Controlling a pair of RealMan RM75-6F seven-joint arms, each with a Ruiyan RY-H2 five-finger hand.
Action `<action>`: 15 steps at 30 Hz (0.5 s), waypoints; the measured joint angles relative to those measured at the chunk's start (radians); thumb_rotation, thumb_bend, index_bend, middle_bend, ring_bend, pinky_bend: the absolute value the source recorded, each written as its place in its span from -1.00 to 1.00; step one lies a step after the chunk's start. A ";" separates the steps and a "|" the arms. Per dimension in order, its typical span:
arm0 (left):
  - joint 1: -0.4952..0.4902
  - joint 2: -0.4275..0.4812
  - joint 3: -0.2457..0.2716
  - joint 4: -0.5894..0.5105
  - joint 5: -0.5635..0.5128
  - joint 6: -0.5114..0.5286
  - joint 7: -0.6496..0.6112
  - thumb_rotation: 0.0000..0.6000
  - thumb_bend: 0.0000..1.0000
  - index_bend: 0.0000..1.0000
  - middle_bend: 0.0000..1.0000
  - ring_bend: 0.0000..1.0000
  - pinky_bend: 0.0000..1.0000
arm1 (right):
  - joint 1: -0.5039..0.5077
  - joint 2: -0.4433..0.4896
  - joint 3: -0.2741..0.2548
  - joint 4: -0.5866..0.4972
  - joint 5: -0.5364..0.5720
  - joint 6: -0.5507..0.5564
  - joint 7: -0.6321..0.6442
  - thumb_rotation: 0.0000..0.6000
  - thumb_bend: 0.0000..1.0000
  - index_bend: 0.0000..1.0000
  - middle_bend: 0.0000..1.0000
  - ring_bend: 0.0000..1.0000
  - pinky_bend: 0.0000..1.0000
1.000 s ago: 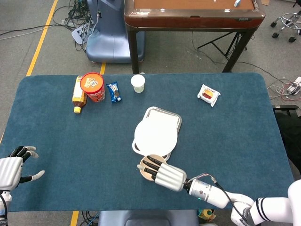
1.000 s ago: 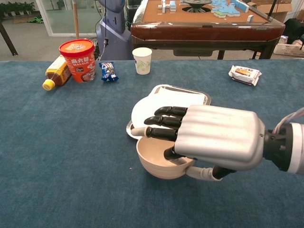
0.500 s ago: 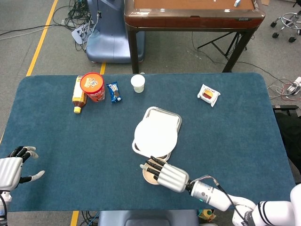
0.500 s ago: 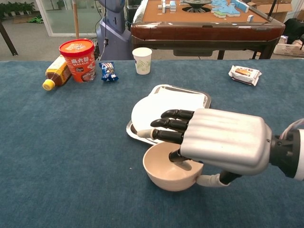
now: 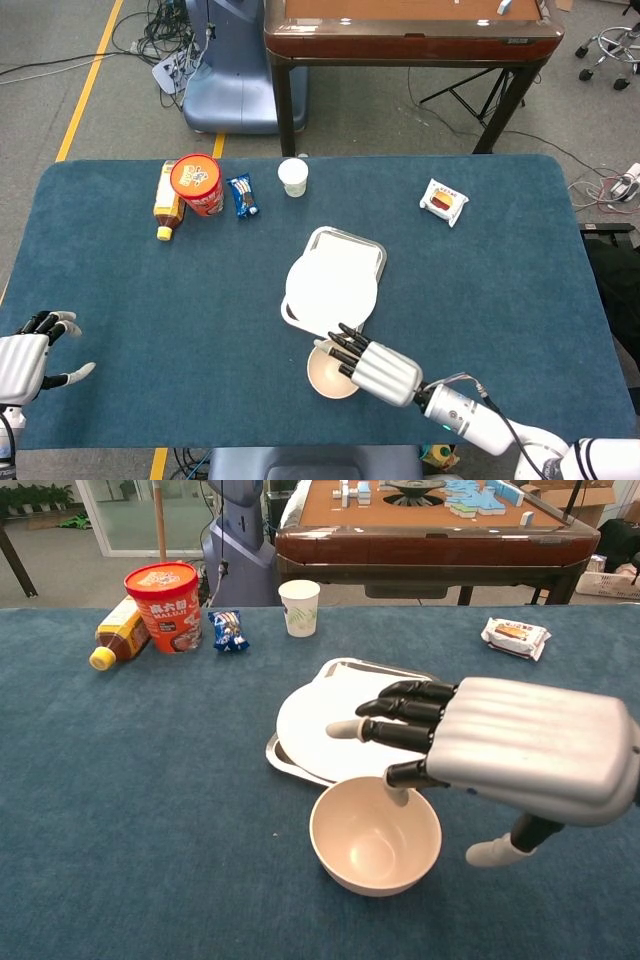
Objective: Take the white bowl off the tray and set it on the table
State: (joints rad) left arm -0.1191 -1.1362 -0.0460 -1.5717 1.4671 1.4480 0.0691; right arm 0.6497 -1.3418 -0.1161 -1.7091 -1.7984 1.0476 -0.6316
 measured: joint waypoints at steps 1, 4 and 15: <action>0.000 0.000 0.000 -0.001 0.000 0.001 0.000 1.00 -0.99 -0.10 -0.37 -0.56 -0.13 | -0.007 0.011 0.001 -0.008 0.003 0.009 -0.002 1.00 -0.64 -0.22 -0.91 -1.00 -0.89; 0.002 0.001 0.000 -0.002 0.003 0.006 0.001 1.00 -0.99 -0.10 -0.37 -0.56 -0.13 | -0.037 0.047 0.008 -0.032 0.021 0.046 -0.013 1.00 -0.64 -0.22 -0.91 -1.00 -0.89; 0.012 0.002 0.005 -0.008 0.049 0.051 -0.010 1.00 -0.99 -0.10 -0.37 -0.56 -0.13 | -0.206 0.102 0.058 -0.052 0.110 0.298 -0.001 1.00 -0.64 -0.22 -0.81 -1.00 -0.89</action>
State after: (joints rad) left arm -0.1074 -1.1342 -0.0405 -1.5794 1.5159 1.4985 0.0595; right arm 0.4436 -1.2401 -0.0577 -1.7615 -1.6880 1.3455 -0.6327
